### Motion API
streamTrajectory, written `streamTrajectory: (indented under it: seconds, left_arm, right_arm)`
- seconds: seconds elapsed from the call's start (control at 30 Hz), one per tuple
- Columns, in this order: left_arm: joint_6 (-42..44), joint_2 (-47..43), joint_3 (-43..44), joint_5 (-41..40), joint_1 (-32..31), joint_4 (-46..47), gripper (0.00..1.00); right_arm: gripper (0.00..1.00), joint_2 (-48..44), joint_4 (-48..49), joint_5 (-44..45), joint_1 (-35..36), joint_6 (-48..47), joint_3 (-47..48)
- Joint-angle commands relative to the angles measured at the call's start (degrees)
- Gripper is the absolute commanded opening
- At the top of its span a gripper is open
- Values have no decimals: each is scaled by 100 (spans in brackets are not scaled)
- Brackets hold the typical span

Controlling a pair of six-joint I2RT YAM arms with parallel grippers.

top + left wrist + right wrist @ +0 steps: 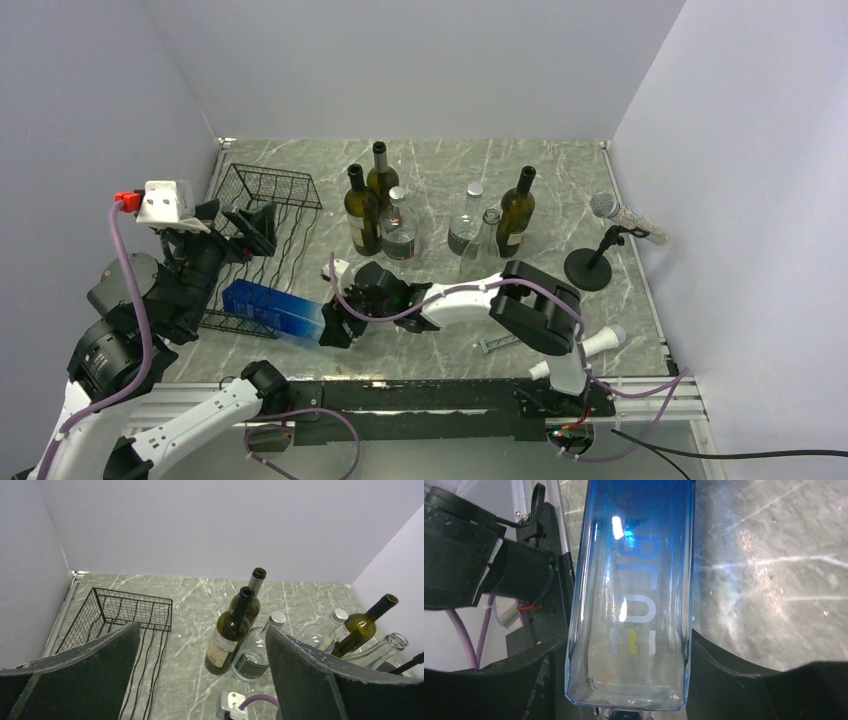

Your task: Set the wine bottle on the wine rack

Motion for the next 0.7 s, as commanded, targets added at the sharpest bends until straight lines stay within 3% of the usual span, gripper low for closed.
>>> streamTrajectory:
  seconds: [0.0, 0.67]
  left_arm:
    - [35, 139, 127, -47, 11, -28, 99]
    - [-25, 123, 170, 34, 9, -155, 99]
  right_arm:
    - [0, 30, 1755, -245, 72, -19, 902]
    - [0, 1293, 992, -338, 218, -14, 2648]
